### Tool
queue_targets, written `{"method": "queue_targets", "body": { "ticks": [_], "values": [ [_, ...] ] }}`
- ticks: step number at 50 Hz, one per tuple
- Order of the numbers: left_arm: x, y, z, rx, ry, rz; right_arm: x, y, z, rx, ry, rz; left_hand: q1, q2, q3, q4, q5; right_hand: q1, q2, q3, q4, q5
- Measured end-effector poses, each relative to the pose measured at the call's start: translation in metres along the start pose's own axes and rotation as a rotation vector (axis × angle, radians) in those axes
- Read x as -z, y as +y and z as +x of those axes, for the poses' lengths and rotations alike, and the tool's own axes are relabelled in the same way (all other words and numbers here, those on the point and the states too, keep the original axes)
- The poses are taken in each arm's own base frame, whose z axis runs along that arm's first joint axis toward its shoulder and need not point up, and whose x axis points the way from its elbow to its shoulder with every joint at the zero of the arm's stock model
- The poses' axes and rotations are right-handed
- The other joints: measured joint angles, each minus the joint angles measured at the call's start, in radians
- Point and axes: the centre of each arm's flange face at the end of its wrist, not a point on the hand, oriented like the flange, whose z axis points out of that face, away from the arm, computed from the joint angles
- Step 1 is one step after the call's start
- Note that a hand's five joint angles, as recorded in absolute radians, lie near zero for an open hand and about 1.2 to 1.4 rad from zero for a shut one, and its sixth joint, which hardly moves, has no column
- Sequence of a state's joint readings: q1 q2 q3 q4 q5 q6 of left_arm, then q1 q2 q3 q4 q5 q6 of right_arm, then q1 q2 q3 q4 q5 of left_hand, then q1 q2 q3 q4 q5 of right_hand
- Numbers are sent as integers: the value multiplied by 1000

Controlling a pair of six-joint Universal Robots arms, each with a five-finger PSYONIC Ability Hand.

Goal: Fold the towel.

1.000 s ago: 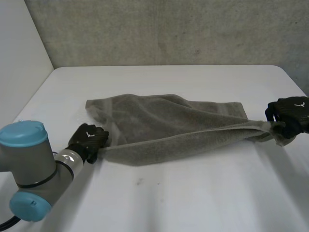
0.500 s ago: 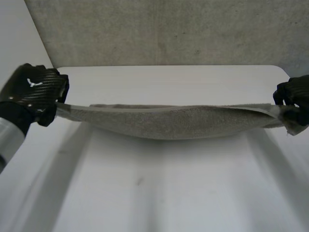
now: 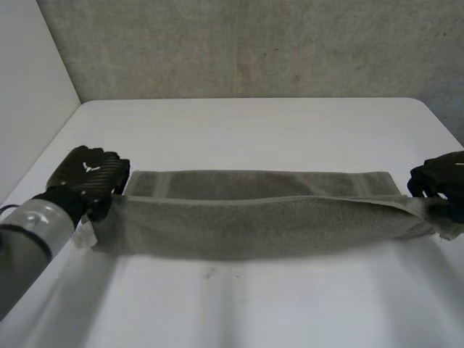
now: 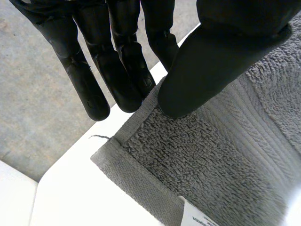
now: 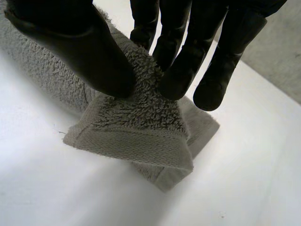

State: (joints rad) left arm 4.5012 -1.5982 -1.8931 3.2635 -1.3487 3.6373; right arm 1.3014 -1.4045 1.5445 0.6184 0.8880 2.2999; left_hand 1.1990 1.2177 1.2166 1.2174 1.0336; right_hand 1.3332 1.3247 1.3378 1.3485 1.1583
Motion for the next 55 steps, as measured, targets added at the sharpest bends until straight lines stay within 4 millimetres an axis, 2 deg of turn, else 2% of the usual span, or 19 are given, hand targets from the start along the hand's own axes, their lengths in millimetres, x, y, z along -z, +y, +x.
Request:
{"method": "queue_targets", "body": {
  "ticks": [6, 10, 19, 26, 34, 36, 37, 38, 39, 41, 42, 43, 46, 50, 55],
  "values": [
    [-42, 9, 1, -2, 15, -4, -26, 7, 7, -39, -23, -17, 0, 0, 0, 0, 0, 0, 0, 0, 0, 0],
    [-61, 13, 3, -3, 25, -10, -40, 7, 10, -59, -23, -16, 0, 0, 0, 0, 0, 0, 0, 0, 0, 0],
    [-119, 29, 4, -3, 35, -15, -89, 5, 21, -90, 32, 20, 0, 0, 0, 0, 0, 0, 0, 0, 0, 0],
    [-152, 37, 2, -8, 12, -6, -121, 8, 22, -76, 70, 8, 0, 0, 0, 0, 0, 0, 0, 0, 0, 0],
    [-167, 41, 4, -13, -5, -16, -144, 11, 20, -52, 81, -5, 0, 0, 0, 0, 0, 0, 0, 0, 0, 0],
    [-169, 42, 5, -14, -4, -17, -148, 12, 21, -47, 86, -5, 0, 0, 0, 0, 0, -202, -203, -202, -208, -212],
    [-171, 42, 6, -15, -3, -14, -151, 12, 21, -43, 91, -5, -58, -72, -73, -50, -45, -386, -388, -384, -390, -394],
    [-172, 42, 7, -15, -2, -14, -153, 11, 22, -39, 97, -4, -220, -241, -221, -223, -213, -546, -547, -540, -547, -558],
    [-172, 42, 7, -16, -1, -14, -154, 11, 22, -38, 100, -3, -299, -299, -294, -298, -288, -665, -647, -637, -642, -660],
    [-173, 41, 9, -17, 1, -12, -157, 10, 24, -30, 114, 1, -609, -647, -636, -621, -619, -960, -965, -957, -962, -994],
    [-173, 41, 9, -18, 1, -10, -158, 9, 24, -27, 121, 4, -770, -818, -780, -790, -794, -1030, -1033, -1036, -1034, -1061],
    [-173, 40, 10, -19, 1, -7, -158, 7, 26, -25, 134, 12, -905, -918, -915, -916, -893, -1073, -1071, -1082, -1084, -1095],
    [-173, 34, 9, -23, -5, 10, -158, -3, 34, -26, 179, 49, -977, -1003, -999, -1001, -975, -1094, -1073, -1091, -1089, -1095],
    [-172, 23, 6, -28, -16, 35, -152, -20, 45, -37, 236, 118, -1012, -1038, -1035, -1036, -999, -1096, -1073, -1091, -1089, -1095],
    [-164, 5, -1, -31, -31, 69, -132, -47, 58, -40, 302, 219, -1021, -1047, -1044, -1046, -1004, -1096, -1073, -1091, -1089, -1095]
  ]
}}
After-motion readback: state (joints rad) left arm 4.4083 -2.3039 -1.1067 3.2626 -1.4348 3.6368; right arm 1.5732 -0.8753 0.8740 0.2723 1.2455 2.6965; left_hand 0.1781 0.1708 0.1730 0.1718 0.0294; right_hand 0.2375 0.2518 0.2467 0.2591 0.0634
